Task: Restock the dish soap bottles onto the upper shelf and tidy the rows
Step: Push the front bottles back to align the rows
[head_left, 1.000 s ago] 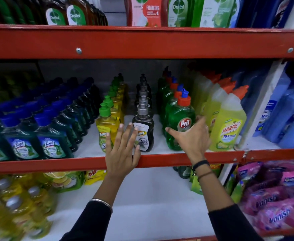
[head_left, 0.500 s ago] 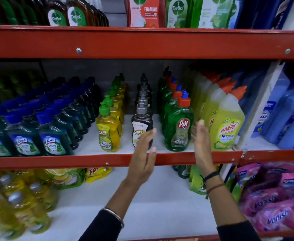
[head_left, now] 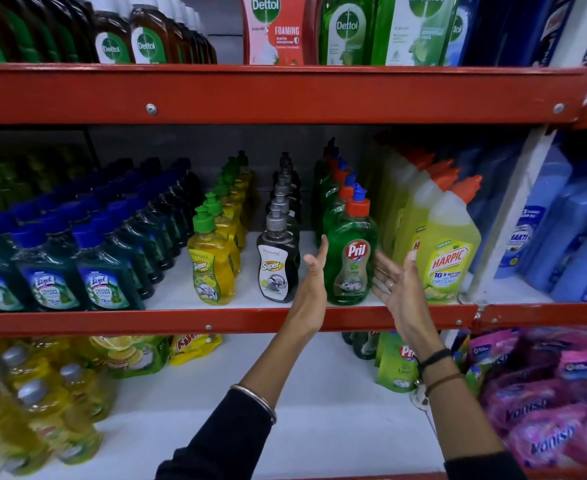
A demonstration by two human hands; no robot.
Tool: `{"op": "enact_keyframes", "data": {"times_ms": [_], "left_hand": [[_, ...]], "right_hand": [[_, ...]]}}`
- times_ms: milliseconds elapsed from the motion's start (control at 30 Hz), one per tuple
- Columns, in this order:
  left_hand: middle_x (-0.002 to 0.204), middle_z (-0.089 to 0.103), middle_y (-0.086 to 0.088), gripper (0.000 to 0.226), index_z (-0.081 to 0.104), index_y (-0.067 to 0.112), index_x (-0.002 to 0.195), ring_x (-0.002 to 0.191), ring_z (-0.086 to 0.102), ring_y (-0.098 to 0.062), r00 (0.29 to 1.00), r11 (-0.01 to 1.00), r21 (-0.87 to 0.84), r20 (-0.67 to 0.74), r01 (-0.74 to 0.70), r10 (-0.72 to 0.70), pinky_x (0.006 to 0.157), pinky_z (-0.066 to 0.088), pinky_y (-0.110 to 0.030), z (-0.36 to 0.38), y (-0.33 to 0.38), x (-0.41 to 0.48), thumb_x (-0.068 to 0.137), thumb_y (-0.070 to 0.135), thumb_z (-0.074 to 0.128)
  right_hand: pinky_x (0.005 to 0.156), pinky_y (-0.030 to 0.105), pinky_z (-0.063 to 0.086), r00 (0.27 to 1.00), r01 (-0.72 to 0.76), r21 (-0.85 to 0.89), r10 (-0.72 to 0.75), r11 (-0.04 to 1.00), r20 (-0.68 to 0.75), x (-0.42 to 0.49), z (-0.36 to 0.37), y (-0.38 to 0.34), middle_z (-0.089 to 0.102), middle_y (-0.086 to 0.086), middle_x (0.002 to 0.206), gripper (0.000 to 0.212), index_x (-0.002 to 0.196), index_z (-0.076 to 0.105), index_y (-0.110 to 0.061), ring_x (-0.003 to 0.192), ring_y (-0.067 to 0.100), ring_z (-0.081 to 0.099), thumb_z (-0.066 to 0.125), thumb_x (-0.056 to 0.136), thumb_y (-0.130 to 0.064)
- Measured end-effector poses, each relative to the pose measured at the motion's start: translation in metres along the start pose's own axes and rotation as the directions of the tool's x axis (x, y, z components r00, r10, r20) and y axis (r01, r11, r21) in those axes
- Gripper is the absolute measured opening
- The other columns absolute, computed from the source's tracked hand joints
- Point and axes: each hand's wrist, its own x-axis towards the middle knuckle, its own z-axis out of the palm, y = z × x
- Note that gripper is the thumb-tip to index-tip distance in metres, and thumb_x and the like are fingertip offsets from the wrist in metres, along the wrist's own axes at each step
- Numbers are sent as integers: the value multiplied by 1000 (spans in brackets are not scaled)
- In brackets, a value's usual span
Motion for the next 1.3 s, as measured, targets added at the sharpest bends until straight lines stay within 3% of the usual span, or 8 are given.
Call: {"op": "enact_keyframes", "data": {"times_ms": [233,533,667,767,967,1067,1167,1300], "left_hand": [[160,20,4,73,20,86,109,146,22,-26,1000,1000,15,-30,4,-4,118,20,-58,-5,1,-3,40,105,4],[152,31,20,79,33,63,131,142,27,-4,983,993,42,-138,-112,117,120,23,-45,-8,-5,-22,63,98,13],[133,52,23,73,52,27,129,132,44,-6,839,932,59,-417,-358,348,111,36,-36,-17,-10,-43,86,79,23],[139,44,12,73,42,29,135,134,39,-7,770,927,102,-529,-361,358,110,35,-34,-47,-9,-37,86,80,21],[159,18,14,99,17,36,149,145,16,-1,917,972,177,-340,-157,210,123,16,-39,-76,-5,-14,69,94,8],[143,20,38,83,20,58,137,135,20,15,957,972,185,-226,-143,184,118,17,-23,-82,0,-18,64,97,7],[144,14,32,115,10,40,148,125,20,25,977,987,134,-182,-84,108,108,20,-5,-87,-1,-22,52,102,9],[150,17,22,110,10,45,147,142,24,-2,983,992,110,-163,-65,83,121,19,-44,-89,-2,-25,52,102,6]], "right_hand": [[110,46,38,998,57,-28,-58,998,-25,-4,4,-1,59,-4,125,54,104,60,-34,112,15,55,24,78,-66],[101,26,45,973,199,-80,-207,977,-106,-6,13,22,61,-6,126,81,119,59,-29,114,0,58,32,69,-87],[104,38,44,845,411,-104,-422,905,-329,-27,29,39,62,12,125,55,119,59,-12,120,20,57,33,92,-53],[104,33,42,865,463,-94,-472,882,-167,-48,64,57,60,10,127,55,121,58,-14,122,20,54,33,94,-54],[116,29,25,955,289,-17,-287,957,77,-40,117,60,35,-8,152,76,137,33,-37,140,4,31,32,76,-82],[120,35,20,983,173,-47,-170,984,65,-21,123,51,29,-8,155,93,143,28,-34,142,3,26,26,69,-89],[120,39,21,991,119,-91,-113,989,76,-13,122,52,34,-7,154,92,143,35,-31,141,4,29,22,72,-87],[119,35,21,995,76,-11,-75,997,64,-10,116,46,36,-1,153,85,140,41,-25,139,7,31,20,79,-80]]}}
